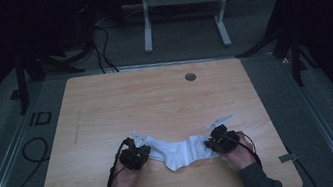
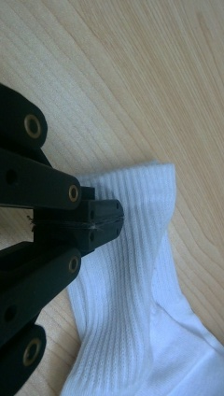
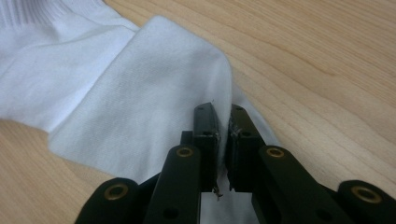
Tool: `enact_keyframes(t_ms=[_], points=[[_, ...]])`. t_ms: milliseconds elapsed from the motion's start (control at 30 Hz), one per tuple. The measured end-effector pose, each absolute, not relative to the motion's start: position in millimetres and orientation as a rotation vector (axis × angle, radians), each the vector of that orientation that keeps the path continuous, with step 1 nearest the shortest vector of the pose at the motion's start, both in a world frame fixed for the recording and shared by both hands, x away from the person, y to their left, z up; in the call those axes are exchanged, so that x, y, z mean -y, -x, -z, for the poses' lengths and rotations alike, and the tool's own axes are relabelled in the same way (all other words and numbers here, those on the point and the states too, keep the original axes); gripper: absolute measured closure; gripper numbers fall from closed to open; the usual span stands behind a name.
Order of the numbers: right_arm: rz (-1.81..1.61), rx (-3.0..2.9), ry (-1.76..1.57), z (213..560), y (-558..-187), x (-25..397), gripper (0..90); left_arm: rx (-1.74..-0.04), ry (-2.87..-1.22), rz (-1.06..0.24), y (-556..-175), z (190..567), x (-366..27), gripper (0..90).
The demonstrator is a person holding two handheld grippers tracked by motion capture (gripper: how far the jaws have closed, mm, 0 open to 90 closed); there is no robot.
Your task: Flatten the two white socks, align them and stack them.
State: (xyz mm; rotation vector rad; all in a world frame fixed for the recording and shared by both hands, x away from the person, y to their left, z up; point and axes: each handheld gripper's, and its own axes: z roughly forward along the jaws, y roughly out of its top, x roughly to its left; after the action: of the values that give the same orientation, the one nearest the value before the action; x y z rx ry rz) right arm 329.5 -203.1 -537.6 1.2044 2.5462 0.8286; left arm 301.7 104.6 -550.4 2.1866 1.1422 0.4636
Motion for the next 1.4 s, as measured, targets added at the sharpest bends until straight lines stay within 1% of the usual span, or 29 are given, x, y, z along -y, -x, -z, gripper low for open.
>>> enact_keyframes(t_ms=[467,500,633,1167,1200,1233,1333,1400], points=[[-0.906,-2.525,-1.242,530.9,-322.2,218.7,84.9,-1.145,-2.183,-0.462,-301.8,550.8,-104.3,89.5],[-0.909,-2.518,-1.252,530.4,-321.6,219.7,87.0,-1.145,-2.184,-0.464,-301.7,550.8,-104.3,89.5],[-0.886,-2.483,-1.269,527.5,-320.8,228.7,88.2,-1.146,-2.182,-0.464,-301.6,550.9,-104.3,89.6],[-0.94,-2.431,-1.333,520.0,-320.4,253.7,86.6,-1.154,-2.177,-0.455,-300.7,551.0,-104.5,89.5],[-0.945,-2.439,-1.338,520.2,-320.1,252.8,85.4,-1.154,-2.178,-0.456,-300.7,550.9,-104.4,89.5],[-0.956,-2.455,-1.327,521.2,-320.6,251.8,82.1,-1.154,-2.18,-0.457,-300.6,550.8,-104.4,89.5],[-0.967,-2.514,-1.278,524.7,-320.6,246.6,65.4,-1.155,-2.18,-0.462,-300.1,550.4,-103.9,89.3],[-0.969,-2.517,-1.256,524.8,-319.4,243.5,58.6,-1.158,-2.173,-0.465,-300.0,550.2,-103.3,89.2]])
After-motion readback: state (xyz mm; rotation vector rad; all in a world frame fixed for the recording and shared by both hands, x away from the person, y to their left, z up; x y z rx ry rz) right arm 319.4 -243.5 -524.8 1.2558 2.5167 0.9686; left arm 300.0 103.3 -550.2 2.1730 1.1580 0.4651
